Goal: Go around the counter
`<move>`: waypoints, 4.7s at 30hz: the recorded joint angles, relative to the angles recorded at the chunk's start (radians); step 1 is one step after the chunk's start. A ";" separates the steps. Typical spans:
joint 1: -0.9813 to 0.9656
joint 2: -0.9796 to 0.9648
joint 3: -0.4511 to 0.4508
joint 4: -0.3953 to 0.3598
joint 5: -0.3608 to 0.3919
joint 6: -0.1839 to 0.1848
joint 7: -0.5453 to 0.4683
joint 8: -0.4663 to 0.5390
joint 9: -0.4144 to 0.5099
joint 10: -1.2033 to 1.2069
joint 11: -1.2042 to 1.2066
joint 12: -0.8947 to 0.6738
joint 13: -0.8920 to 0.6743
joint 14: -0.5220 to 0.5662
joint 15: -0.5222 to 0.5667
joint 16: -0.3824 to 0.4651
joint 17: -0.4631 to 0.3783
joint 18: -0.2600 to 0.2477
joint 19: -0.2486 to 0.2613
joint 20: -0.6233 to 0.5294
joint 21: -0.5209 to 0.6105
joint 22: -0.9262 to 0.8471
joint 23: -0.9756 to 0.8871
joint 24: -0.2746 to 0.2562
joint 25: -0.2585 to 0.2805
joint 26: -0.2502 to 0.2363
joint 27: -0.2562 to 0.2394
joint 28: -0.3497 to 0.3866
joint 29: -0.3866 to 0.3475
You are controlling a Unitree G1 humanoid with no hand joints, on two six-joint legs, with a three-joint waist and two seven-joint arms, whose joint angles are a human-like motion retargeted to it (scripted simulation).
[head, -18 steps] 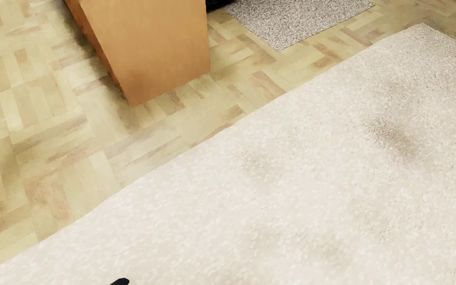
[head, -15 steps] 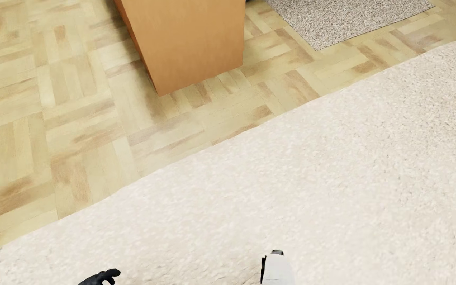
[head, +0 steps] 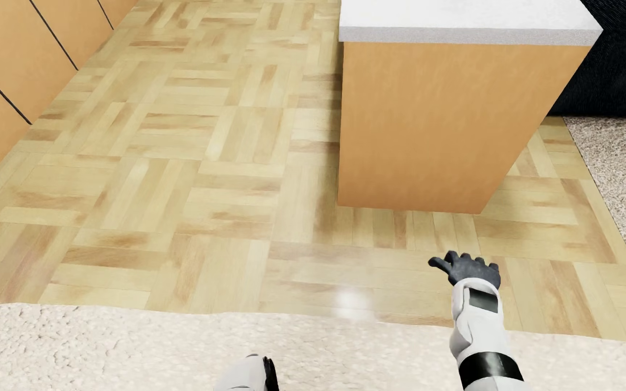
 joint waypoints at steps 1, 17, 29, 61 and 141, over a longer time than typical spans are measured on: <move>-0.023 0.039 0.007 -0.004 0.006 -0.005 0.028 -0.017 0.000 -0.158 -0.018 -0.008 -0.056 0.006 -0.022 -0.005 -0.009 -0.006 0.004 0.036 0.025 0.022 -0.041 -0.010 0.056 0.007 -0.010 0.024 0.005; 0.293 -0.430 -0.051 -0.295 0.024 -0.158 0.168 0.308 0.062 -0.573 1.061 -0.202 0.352 -0.247 0.299 0.033 0.115 0.195 -0.035 -0.175 0.254 -0.111 0.191 0.054 0.005 -0.151 0.172 0.078 0.144; 0.895 -0.663 -0.157 -0.378 0.106 -0.126 -0.108 0.022 0.035 -0.687 0.045 -0.348 0.788 -0.213 0.357 0.190 0.236 0.131 -0.150 -0.456 0.166 0.062 0.011 -0.004 -0.074 -0.036 -0.011 0.012 0.141; 0.653 -0.548 -0.124 -0.361 -0.192 -0.173 -0.124 -0.114 0.013 -0.731 0.235 -0.346 0.730 -0.308 0.307 0.157 0.189 0.057 -0.122 -0.313 0.061 -0.020 0.118 0.046 0.272 -0.186 0.186 -0.023 -0.068; 0.593 -0.439 -0.099 -0.207 -0.138 -0.197 0.049 -0.189 0.036 -0.694 -0.101 -0.353 0.718 -0.278 0.352 0.166 0.272 -0.065 -0.121 -0.175 -0.151 0.146 0.015 0.135 0.344 -0.066 0.158 -0.056 -0.093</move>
